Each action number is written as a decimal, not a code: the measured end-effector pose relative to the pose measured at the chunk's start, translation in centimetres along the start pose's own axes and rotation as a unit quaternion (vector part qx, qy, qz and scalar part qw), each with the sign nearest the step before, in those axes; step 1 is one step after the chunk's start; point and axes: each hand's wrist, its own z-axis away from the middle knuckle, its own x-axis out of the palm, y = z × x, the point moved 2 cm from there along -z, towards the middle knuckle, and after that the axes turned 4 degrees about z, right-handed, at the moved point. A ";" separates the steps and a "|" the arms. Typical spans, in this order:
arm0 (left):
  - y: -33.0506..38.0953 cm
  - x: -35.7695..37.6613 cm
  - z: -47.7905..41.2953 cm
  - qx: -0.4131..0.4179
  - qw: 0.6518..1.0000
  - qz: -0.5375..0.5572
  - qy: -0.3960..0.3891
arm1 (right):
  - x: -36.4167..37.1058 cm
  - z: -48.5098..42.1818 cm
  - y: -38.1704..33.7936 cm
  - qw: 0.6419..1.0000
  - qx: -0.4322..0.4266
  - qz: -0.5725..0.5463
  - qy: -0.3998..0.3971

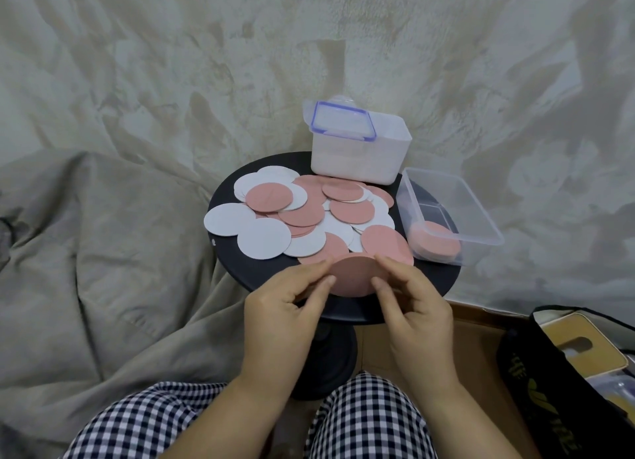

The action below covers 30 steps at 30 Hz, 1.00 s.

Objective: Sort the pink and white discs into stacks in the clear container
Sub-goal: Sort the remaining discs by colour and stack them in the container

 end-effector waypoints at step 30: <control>2.0 8.8 -4.9 0.060 0.976 -0.019 -0.209 | -12.4 -8.7 2.9 0.990 0.128 -0.049 -0.023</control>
